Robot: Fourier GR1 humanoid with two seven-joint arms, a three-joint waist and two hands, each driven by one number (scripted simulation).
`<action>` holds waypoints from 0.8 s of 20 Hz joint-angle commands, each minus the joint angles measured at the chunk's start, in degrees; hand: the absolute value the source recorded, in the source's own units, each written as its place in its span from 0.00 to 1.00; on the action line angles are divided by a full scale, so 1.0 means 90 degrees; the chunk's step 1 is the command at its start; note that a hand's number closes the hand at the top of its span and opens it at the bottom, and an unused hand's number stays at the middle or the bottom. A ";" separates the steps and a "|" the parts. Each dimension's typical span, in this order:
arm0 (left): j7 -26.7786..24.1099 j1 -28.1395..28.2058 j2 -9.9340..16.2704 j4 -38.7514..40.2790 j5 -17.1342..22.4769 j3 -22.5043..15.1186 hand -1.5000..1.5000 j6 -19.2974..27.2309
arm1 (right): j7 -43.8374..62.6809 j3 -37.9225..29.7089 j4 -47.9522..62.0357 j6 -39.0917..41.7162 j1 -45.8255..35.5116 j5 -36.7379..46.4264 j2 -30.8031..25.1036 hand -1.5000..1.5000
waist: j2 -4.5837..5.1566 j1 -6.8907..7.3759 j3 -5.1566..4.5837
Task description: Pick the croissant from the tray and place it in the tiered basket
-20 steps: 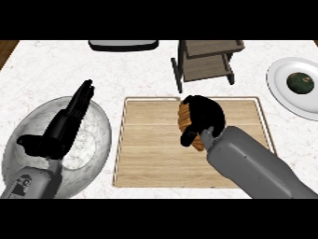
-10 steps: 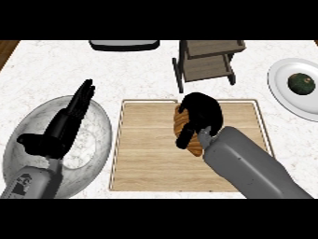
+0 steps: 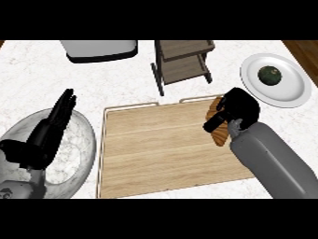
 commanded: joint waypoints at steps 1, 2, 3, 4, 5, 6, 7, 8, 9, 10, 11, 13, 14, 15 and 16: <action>0.0162 0.0376 -0.0040 0.0286 0.0038 -0.0002 0.50 0.0059 | 0.1826 -0.0531 0.0042 -0.0278 -0.0014 0.0511 -0.0316 1.00 | -0.0009 -0.0287 -0.0167; 0.0137 0.0546 -0.0018 0.0260 0.0058 0.0049 0.50 0.0100 | 0.1829 -0.0593 -0.0109 -0.0293 -0.0040 0.0657 -0.0418 1.00 | -0.0089 -0.0320 -0.0180; 0.0241 0.0456 -0.0006 0.0191 0.0043 0.0001 0.50 0.0094 | 0.1832 -0.0800 -0.0234 -0.0392 -0.0274 0.0813 -0.0456 1.00 | -0.0093 -0.0353 -0.0169; 0.0170 0.0527 0.0031 0.0191 0.0063 0.0068 0.50 0.0094 | 0.1833 -0.0920 -0.0371 -0.0571 -0.0334 0.0975 -0.0397 1.00 | -0.0108 -0.0347 -0.0173; 0.0225 0.0479 -0.0016 0.0179 0.0075 0.0066 0.50 0.0149 | 0.1835 -0.1065 -0.0597 -0.0632 -0.0511 0.1082 -0.0378 1.00 | -0.0124 -0.0396 -0.0167; 0.0221 0.0605 0.0020 0.0136 0.0117 0.0042 0.50 0.0067 | 0.1836 -0.1248 -0.0705 -0.0629 -0.0721 0.1201 -0.0370 1.00 | -0.0120 -0.0283 -0.0169; 0.0217 0.0648 0.0031 0.0118 0.0100 0.0048 0.50 0.0091 | 0.1836 -0.1446 -0.0983 -0.0775 -0.0958 0.1320 -0.0396 1.00 | -0.0168 -0.0271 -0.0161; 0.0217 0.0524 0.0017 0.0142 0.0084 0.0075 0.50 0.0133 | 0.1837 -0.1519 -0.1126 -0.0744 -0.1240 0.1594 -0.0475 1.00 | -0.0135 -0.0272 -0.0168; 0.0232 0.0602 -0.0004 0.0149 0.0090 0.0035 0.50 0.0122 | 0.1837 -0.1570 -0.1304 -0.0625 -0.1357 0.1755 -0.0506 1.00 | -0.0132 -0.0248 -0.0166; 0.0223 0.0602 -0.0002 0.0091 0.0100 0.0047 0.50 0.0129 | 0.1838 -0.1708 -0.1286 -0.0474 -0.1537 0.1987 -0.0600 1.00 | -0.0095 -0.0154 -0.0165; 0.0244 0.0571 -0.0044 0.0097 0.0163 0.0002 0.50 0.0055 | 0.1838 -0.1716 -0.1389 -0.0303 -0.1767 0.2174 -0.0609 1.00 | -0.0092 -0.0136 -0.0178; 0.0209 0.0576 -0.0200 0.0077 0.0093 -0.0150 0.50 0.0119 | 0.1839 -0.1841 -0.1489 0.0020 -0.2070 0.2485 -0.0615 1.00 | -0.0050 -0.0076 -0.0174; 0.0271 0.0450 -0.0107 0.0065 0.0089 -0.0139 0.50 0.0046 | 0.1839 -0.1982 -0.1508 0.0246 -0.2306 0.2553 -0.0605 1.00 | -0.0017 -0.0045 -0.0167; 0.0250 0.0439 -0.0155 0.0126 0.0108 -0.0105 0.50 0.0089 | 0.1840 -0.2064 -0.1553 0.0279 -0.2351 0.2681 -0.0481 1.00 | 0.0013 -0.0032 -0.0163; 0.0252 0.0496 -0.0057 0.0024 0.0130 -0.0082 0.50 0.0017 | 0.1840 -0.2169 -0.1500 0.0492 -0.2575 0.2791 -0.0467 1.00 | -0.0001 0.0116 -0.0165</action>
